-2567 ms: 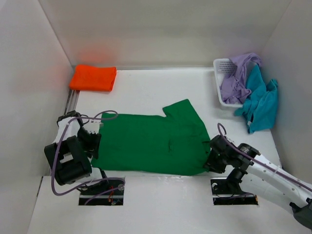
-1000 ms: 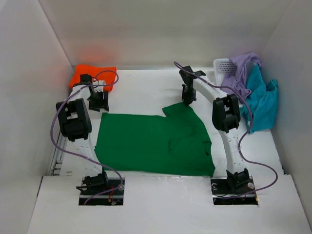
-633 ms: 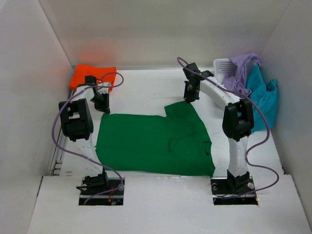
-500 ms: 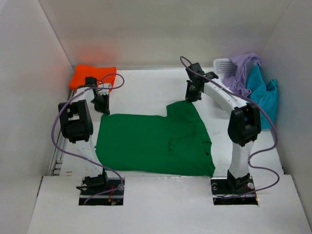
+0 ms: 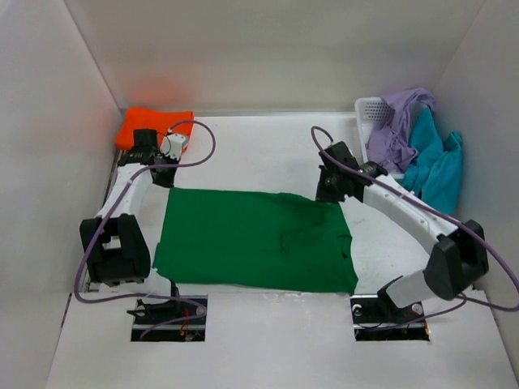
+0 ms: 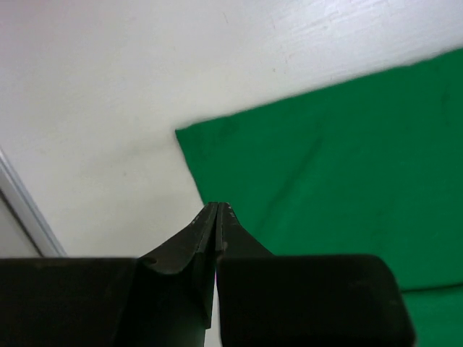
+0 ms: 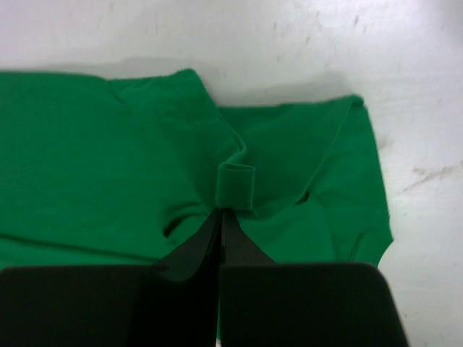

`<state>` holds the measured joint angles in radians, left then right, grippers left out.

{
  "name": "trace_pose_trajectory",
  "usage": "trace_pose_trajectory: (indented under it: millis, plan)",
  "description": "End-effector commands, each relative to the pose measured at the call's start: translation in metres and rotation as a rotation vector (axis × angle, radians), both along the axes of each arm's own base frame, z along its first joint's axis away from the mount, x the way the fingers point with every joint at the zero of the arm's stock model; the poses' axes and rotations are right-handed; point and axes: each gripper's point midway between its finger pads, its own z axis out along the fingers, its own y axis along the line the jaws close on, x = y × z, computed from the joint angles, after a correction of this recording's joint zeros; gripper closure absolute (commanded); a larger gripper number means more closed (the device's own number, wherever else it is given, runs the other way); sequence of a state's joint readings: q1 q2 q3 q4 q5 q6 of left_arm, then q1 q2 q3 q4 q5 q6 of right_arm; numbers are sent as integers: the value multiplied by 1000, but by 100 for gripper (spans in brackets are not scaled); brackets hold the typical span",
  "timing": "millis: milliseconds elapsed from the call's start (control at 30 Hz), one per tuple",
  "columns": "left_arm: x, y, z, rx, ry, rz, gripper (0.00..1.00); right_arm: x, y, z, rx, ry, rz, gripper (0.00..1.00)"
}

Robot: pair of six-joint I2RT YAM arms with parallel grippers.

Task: Fold and stack the t-shirts
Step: Grap the side of the flattened tshirt furthest away from the robot with both arms

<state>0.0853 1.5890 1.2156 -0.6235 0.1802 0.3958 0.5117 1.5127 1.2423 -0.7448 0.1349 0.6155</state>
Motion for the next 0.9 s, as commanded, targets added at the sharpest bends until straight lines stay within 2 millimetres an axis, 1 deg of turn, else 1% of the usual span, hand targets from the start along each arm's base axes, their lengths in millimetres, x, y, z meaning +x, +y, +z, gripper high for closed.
trace_pose_trajectory:
  millis: [0,33,67,100,133,200,233,267,333,367,400,433,533,600,667,800,833,867]
  plan:
    - [-26,7,1,94,-8,-72,100,-23,5,10,63,-56,-30,100]
    - [-30,10,-6,116,6,-82,100,-31,1,4,70,-47,-47,100]
    - [-28,15,-10,129,2,-66,94,-37,0,-2,81,-39,-57,100]
    - [-25,19,-13,129,-3,-46,87,-38,0,-6,90,-36,-56,100]
    - [-17,21,-12,112,-16,-10,73,-38,2,-8,98,-35,-53,100]
    - [0,20,-7,53,-45,49,50,-33,7,-10,107,-39,-48,100]
    - [7,19,-7,29,-55,72,46,-28,11,-9,116,-45,-49,100]
    - [18,19,-7,7,-68,106,44,-24,17,-7,125,-54,-43,100]
    - [33,19,-16,-32,-55,159,42,-19,28,-4,131,-62,-20,100]
    - [40,18,-23,-50,-33,179,42,-17,32,-2,131,-67,-11,100]
    - [44,16,-36,-66,6,198,42,-17,37,-1,125,-67,0,100]
    - [44,16,-39,-68,16,201,42,-18,38,-2,124,-66,3,100]
    - [47,14,-60,-84,72,224,42,-20,39,-4,120,-60,4,100]
    - [45,10,-71,-98,104,224,43,-23,37,-5,120,-59,0,100]
    - [35,6,-83,-83,158,212,44,-25,34,-5,122,-61,-5,100]
    - [19,11,-98,-73,243,228,48,-30,29,-2,126,-71,-17,100]
    - [18,12,-100,-79,248,231,50,-29,28,-1,128,-73,-20,100]
    - [19,14,-101,-84,246,234,57,-29,27,0,130,-76,-23,100]
